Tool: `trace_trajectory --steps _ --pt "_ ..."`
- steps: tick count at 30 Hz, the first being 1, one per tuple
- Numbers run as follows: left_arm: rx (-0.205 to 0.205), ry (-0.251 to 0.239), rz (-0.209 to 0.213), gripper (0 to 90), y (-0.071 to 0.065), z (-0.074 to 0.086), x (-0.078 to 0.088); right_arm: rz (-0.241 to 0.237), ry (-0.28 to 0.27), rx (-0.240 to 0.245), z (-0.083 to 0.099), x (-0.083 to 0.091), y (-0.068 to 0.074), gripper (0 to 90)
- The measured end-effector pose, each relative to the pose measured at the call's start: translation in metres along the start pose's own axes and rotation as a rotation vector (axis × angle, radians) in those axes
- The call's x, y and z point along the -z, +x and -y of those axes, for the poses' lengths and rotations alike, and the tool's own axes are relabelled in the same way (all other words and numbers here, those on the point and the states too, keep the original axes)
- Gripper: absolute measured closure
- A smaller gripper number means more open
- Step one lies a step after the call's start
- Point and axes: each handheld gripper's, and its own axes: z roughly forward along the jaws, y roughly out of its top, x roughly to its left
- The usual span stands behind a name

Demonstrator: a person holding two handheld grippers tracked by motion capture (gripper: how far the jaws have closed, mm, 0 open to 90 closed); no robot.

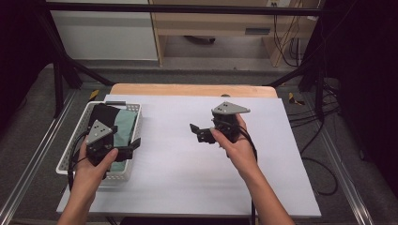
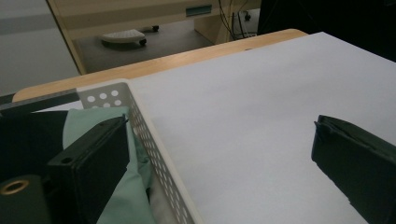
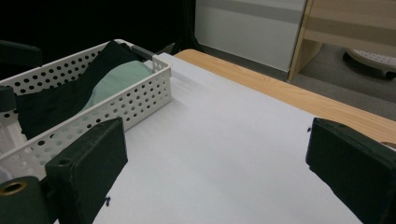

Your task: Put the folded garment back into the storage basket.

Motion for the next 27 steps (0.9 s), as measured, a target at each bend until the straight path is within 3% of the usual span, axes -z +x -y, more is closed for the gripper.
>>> trace_trajectory --steps 11,27 --pt "0.028 -0.016 -0.014 4.4 0.012 0.001 0.006 0.019 -0.003 -0.01 0.004 0.009 -0.009 5.2" --pt "0.027 0.004 -0.009 3.8 0.008 0.009 0.009 0.079 -0.046 -0.063 0.028 0.039 -0.036 4.1"
